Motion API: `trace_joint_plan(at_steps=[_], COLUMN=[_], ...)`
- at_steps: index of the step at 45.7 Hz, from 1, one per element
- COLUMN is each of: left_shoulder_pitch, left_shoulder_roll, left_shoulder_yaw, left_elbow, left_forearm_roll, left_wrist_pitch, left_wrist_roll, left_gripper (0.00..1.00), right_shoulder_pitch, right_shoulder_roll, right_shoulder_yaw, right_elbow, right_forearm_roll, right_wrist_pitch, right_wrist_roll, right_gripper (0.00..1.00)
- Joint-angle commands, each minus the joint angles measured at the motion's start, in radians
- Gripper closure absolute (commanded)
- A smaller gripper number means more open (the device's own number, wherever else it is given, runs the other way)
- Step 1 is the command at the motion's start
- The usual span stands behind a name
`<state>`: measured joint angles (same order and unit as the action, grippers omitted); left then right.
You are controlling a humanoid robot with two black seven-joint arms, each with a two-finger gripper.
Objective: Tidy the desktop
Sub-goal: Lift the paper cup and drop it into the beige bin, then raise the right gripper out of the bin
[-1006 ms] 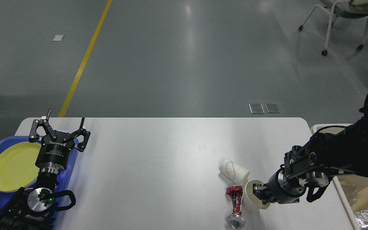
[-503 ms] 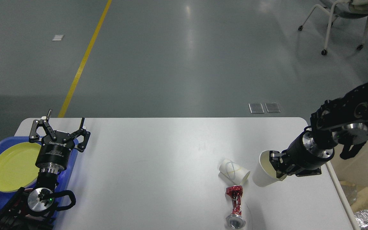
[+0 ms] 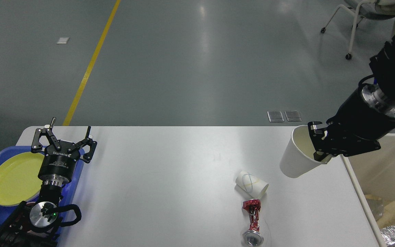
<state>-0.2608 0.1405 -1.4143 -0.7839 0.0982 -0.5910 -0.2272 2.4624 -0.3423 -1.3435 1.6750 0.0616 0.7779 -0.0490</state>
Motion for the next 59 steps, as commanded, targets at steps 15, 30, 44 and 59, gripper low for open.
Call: trace_joint_plan(at_steps=[15,30,44,59], left_shoulder_pitch=[0.0,0.0,0.0,0.0], left_shoulder_roll=[0.001,0.001,-0.001,0.001], left_shoulder_yaw=[0.0,0.0,0.0,0.0], left_elbow=[0.0,0.0,0.0,0.0], left_forearm_roll=[0.0,0.0,0.0,0.0], left_wrist_pitch=[-0.001,-0.001,-0.001,-0.001], left_wrist_roll=[-0.001,-0.001,-0.001,-0.001], left_gripper=[0.04,0.04,0.04,0.04], right_shoulder_pitch=[-0.111,-0.586,-1.135,-1.64], right_shoulder_roll=[-0.187,-0.343,-0.362,-0.276], right_shoulder_yaw=[-0.23,-0.135,0.108,0.351], right_elbow=[-0.193,-0.638,-0.959,-1.187], right_forearm_roll=[-0.019,-0.065,-0.054,-0.046], right_wrist_pitch=[-0.06,-0.085,-0.379,-0.847], right_wrist_roll=[0.0,0.001,0.001,0.0], right_gripper=[1.0,1.0,1.0,1.0])
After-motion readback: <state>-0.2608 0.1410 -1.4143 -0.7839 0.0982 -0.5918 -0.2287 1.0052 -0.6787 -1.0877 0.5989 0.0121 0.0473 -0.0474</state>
